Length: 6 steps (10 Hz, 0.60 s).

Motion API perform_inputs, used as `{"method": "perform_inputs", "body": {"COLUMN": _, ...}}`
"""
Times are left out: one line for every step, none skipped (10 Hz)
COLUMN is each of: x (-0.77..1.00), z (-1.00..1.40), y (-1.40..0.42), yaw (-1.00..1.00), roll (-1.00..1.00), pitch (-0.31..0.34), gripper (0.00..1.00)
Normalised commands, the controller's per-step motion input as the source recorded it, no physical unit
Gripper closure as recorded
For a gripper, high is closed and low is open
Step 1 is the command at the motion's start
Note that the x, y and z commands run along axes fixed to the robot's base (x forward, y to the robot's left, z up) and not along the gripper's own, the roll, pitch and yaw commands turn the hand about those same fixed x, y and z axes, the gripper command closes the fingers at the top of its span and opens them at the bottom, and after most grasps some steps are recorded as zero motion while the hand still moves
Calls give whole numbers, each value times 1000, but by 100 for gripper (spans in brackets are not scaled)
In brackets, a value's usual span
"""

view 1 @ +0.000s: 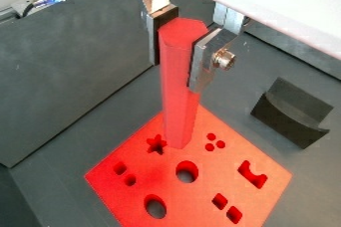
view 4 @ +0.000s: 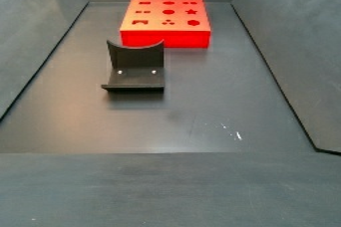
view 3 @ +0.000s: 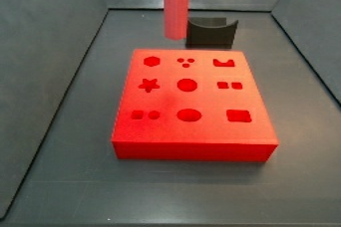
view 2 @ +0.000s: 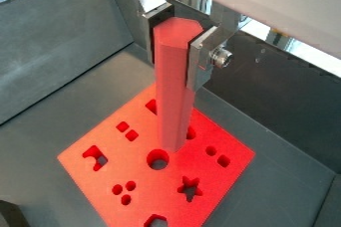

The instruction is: Insert the hexagon object.

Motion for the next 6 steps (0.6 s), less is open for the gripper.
{"method": "perform_inputs", "body": {"x": -3, "z": -126, "y": 0, "yaw": -3, "roll": 0, "pitch": 0, "gripper": 100}}
{"method": "perform_inputs", "body": {"x": 171, "z": -480, "y": 520, "yaw": 0, "roll": 0, "pitch": -37, "gripper": 100}}
{"method": "perform_inputs", "body": {"x": 151, "z": -666, "y": 789, "yaw": 0, "roll": -174, "pitch": -76, "gripper": 100}}
{"method": "perform_inputs", "body": {"x": 140, "z": -620, "y": 826, "yaw": 0, "roll": -234, "pitch": -99, "gripper": 100}}
{"method": "perform_inputs", "body": {"x": 69, "z": -563, "y": 826, "yaw": 0, "roll": -251, "pitch": -114, "gripper": 100}}
{"method": "perform_inputs", "body": {"x": -134, "z": -483, "y": 786, "yaw": 0, "roll": -196, "pitch": -123, "gripper": 100}}
